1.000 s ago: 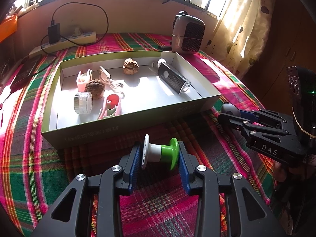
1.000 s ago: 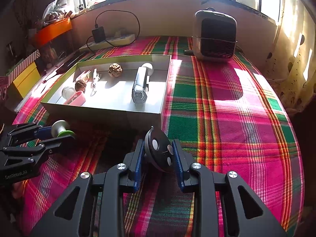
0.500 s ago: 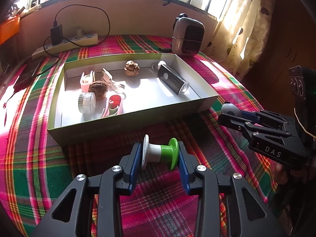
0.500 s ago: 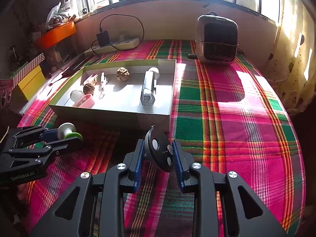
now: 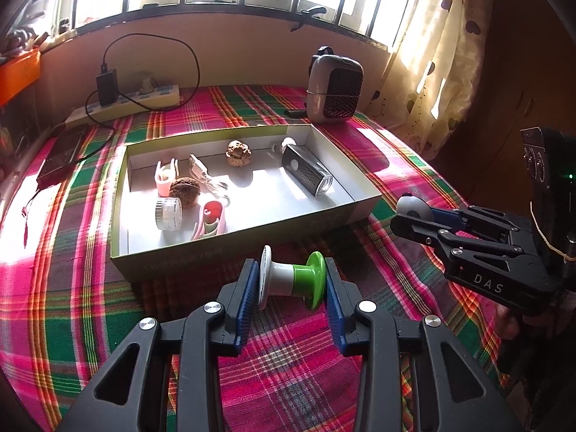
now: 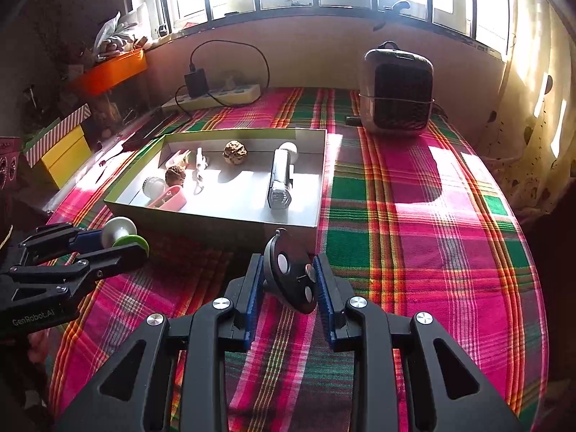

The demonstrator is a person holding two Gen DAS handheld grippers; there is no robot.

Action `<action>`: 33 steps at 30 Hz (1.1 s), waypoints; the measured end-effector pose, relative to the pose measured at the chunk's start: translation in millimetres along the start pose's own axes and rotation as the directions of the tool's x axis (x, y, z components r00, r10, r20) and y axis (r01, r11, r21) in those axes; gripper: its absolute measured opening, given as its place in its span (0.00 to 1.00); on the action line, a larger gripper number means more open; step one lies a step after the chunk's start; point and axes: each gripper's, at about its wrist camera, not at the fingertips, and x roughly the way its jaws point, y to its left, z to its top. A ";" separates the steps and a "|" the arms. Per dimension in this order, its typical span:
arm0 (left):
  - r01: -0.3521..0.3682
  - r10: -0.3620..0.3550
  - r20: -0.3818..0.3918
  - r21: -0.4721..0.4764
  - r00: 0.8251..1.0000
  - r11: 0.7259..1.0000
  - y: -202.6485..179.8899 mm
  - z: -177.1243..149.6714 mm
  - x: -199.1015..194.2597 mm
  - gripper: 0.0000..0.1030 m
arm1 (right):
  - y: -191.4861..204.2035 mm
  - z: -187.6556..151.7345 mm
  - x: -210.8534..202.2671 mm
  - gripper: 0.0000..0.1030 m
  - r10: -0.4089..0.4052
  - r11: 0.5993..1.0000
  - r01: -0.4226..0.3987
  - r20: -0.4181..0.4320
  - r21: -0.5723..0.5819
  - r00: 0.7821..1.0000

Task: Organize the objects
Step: 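Lift the spool and black holder with both tools, then carry the spool and black holder over the white box with both tools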

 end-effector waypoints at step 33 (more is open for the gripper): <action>-0.119 0.123 0.033 -0.092 0.992 0.989 59.0 36.6 12.2 0.32 | 33.7 73.9 54.4 0.28 0.102 0.992 -0.101 0.012 -0.073 0.995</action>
